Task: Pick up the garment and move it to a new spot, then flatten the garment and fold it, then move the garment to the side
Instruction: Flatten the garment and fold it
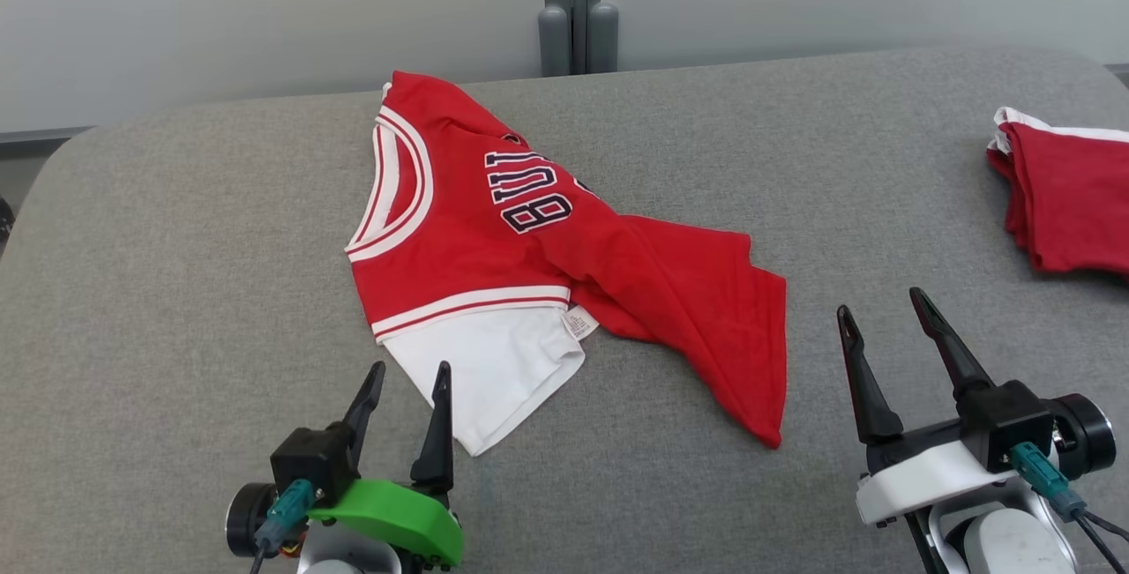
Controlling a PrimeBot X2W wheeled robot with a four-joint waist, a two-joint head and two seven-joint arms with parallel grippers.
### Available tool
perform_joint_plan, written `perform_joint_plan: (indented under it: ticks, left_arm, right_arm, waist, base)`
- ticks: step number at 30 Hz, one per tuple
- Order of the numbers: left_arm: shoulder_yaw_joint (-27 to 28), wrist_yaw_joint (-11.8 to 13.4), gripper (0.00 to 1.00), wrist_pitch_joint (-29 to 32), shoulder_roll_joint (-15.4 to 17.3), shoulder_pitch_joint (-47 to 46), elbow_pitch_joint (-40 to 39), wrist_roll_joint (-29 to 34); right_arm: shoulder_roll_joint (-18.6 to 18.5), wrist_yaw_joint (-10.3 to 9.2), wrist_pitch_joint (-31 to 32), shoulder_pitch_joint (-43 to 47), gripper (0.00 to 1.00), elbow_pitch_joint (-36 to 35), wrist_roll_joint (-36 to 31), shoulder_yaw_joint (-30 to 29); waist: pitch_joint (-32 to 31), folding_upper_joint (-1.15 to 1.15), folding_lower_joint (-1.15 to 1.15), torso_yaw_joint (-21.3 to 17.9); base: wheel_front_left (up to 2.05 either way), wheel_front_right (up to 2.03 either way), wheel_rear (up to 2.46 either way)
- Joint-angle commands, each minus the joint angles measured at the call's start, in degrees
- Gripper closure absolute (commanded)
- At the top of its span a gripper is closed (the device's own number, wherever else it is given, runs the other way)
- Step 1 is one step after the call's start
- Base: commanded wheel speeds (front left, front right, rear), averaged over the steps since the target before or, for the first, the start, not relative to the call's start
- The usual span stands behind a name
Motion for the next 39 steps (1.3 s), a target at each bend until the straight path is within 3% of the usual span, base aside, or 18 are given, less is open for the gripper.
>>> perform_joint_plan:
  ticks: [1,13,30,39]
  left_arm:
    - [0.7,0.4,0.0,-0.6,-0.1,0.3,-0.5,-0.3]
    - [5.9,1.4,0.0,-1.6,-0.4,4.5,-3.7,0.9]
    - [10.1,-0.5,0.0,-1.6,-2.6,7.6,-5.4,4.1]
    - [9.8,-1.7,0.0,-1.6,-3.2,7.6,-3.6,5.0]
  right_arm:
    - [0.4,-0.1,-0.2,-0.6,0.0,-0.4,-0.1,-0.2]
    - [2.8,-0.09,-0.2,-0.5,0.0,2.0,3.2,-0.7]
    - [3.0,-0.09,-0.2,-1.3,0.0,5.1,6.7,-0.1]
    - [3.0,-0.09,-0.2,-1.3,0.0,6.1,7.4,-1.1]
  waist:
    - [-0.8,0.0,0.0,0.3]
    - [-4.1,0.0,0.0,2.4]
    - [-4.2,0.0,0.0,2.9]
    - [-4.0,0.0,0.0,2.7]
  base:
    - [0.0,0.0,0.0]
    - [0.0,0.0,0.0]
    - [0.0,0.0,0.0]
    - [0.0,0.0,0.0]
